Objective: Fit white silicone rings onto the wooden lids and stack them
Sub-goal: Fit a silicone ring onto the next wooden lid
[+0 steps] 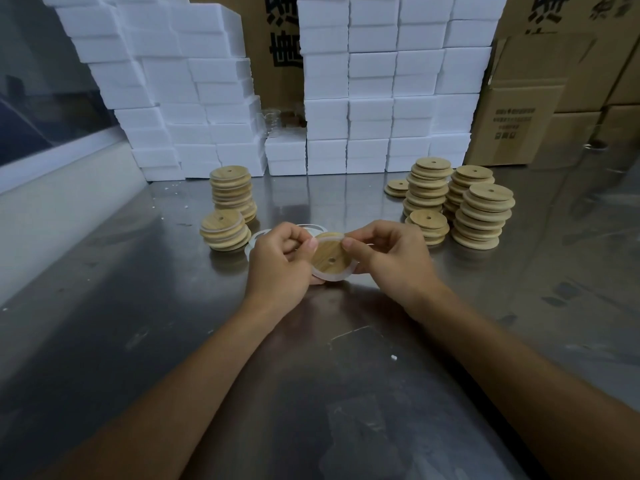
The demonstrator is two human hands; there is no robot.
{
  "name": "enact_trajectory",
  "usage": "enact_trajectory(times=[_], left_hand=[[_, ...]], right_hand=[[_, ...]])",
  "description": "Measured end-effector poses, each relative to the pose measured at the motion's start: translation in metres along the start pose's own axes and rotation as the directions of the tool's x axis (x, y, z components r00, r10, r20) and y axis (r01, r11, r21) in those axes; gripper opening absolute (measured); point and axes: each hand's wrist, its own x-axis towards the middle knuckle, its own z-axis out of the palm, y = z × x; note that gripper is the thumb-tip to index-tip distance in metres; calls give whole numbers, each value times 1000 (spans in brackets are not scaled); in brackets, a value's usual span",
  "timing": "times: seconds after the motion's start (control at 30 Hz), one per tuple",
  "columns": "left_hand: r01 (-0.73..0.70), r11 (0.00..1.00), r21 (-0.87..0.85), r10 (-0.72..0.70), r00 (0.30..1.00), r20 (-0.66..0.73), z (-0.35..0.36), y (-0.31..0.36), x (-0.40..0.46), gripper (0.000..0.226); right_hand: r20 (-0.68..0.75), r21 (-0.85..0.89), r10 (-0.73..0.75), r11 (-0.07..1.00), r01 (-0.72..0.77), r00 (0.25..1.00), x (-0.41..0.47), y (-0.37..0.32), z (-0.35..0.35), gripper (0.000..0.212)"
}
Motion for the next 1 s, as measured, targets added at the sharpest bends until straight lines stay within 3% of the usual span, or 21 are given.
enact_trajectory(times=[0.2, 0.5, 0.73, 0.8, 0.9, 1.0], left_hand=[[66, 994, -91, -59, 995, 78, -5, 4, 0, 20], [97, 990, -100, -92, 995, 49, -6, -1, 3, 21], [-127, 982, 139, 128, 992, 1, -6, -9, 3, 19], [-212, 957, 197, 206, 977, 49, -7, -9, 2, 15], [-310, 888, 340, 253, 946, 202, -11, -10, 1, 27], [-349, 830, 435, 236, 927, 292, -16, -8, 1, 53]], right_hand=[[84, 116, 76, 989, -86, 994, 2, -3, -8, 4], [121, 170, 143, 972, -162, 982, 0, 6, -9, 15], [51, 32, 34, 999, -35, 998, -2, 7, -6, 11], [51, -50, -26, 998, 28, 998, -3, 6, -5, 9], [89, -141, -106, 983, 118, 990, -5, 3, -4, 5], [119, -186, -156, 966, 177, 981, -6, 2, -4, 4]])
